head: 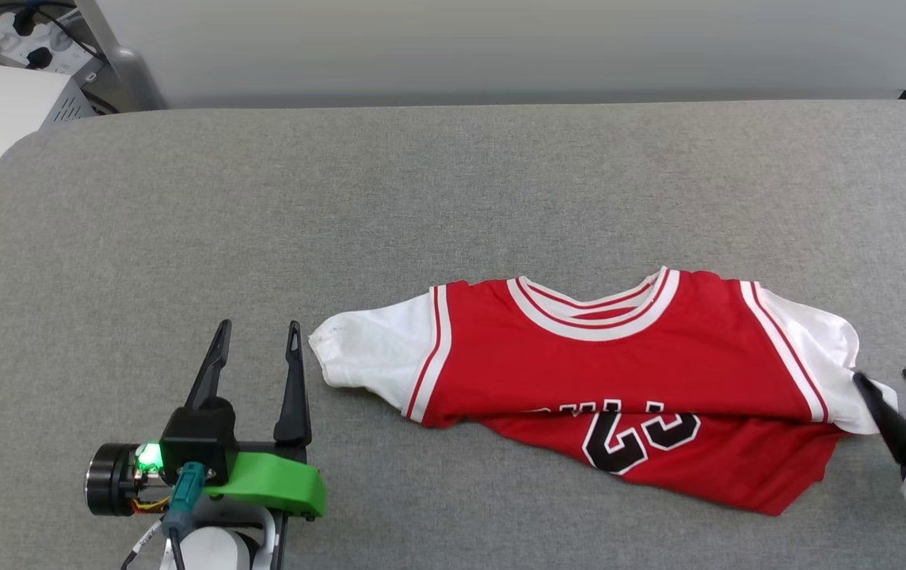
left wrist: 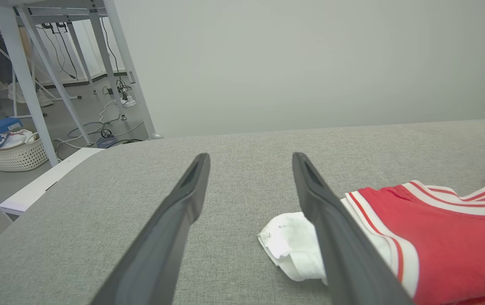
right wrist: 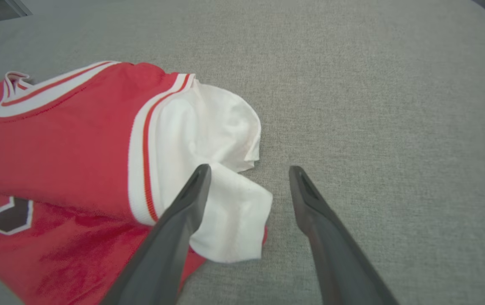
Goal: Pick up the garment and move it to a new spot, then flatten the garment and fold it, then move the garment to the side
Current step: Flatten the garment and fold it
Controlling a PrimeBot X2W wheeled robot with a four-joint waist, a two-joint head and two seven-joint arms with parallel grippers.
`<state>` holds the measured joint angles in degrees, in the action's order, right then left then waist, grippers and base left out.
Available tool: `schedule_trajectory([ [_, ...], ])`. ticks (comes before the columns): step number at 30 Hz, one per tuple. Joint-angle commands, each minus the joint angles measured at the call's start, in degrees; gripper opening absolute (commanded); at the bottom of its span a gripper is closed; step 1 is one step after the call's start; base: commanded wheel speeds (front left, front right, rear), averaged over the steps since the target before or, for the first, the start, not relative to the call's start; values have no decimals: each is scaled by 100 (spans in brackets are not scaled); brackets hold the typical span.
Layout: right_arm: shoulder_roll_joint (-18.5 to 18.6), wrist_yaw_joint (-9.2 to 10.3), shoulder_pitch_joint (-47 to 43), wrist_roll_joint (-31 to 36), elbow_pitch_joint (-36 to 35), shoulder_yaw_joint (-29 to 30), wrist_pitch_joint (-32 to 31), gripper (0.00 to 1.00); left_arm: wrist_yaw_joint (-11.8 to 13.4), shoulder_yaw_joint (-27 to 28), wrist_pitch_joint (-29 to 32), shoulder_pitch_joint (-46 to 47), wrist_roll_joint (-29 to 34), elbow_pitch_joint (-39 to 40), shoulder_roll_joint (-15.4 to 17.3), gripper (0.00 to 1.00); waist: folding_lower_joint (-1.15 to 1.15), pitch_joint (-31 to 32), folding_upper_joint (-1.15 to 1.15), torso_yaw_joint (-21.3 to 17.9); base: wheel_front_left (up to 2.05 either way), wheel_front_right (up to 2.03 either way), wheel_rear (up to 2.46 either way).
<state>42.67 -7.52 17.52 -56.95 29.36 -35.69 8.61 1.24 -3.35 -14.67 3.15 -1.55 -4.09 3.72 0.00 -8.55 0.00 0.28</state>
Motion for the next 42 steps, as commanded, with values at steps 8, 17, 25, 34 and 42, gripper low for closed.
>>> schedule_trajectory([
  [8, 68, 3, 148, 1004, -820, 1256, 0, 100, -19, 12, -33, -108, 14, 88, 16, 100, 0, 19, 0, 51, 0, 0, 0],
  [17, 414, 3, 948, 1753, -2183, 1426, -2344, 100, -65, -82, -33, 144, 57, 264, 11, 100, 0, -353, 0, 304, 0, 0, 0],
  [25, 549, 3, 1654, 1419, -2202, 640, -4696, 100, -58, -195, -33, 419, 25, 334, -17, 100, 0, -790, 0, 550, 0, 0, 0],
  [34, 315, 3, 2121, 1437, -1182, 113, -5291, 100, -41, -320, -33, 696, -27, 360, -47, 100, 0, -1294, 0, 816, 0, 0, 0],
  [42, 244, 3, 2029, 1217, -756, -512, -5369, 100, 2, -318, -33, 790, -51, 354, -61, 100, 0, -1450, 0, 837, 0, 0, 0],
])
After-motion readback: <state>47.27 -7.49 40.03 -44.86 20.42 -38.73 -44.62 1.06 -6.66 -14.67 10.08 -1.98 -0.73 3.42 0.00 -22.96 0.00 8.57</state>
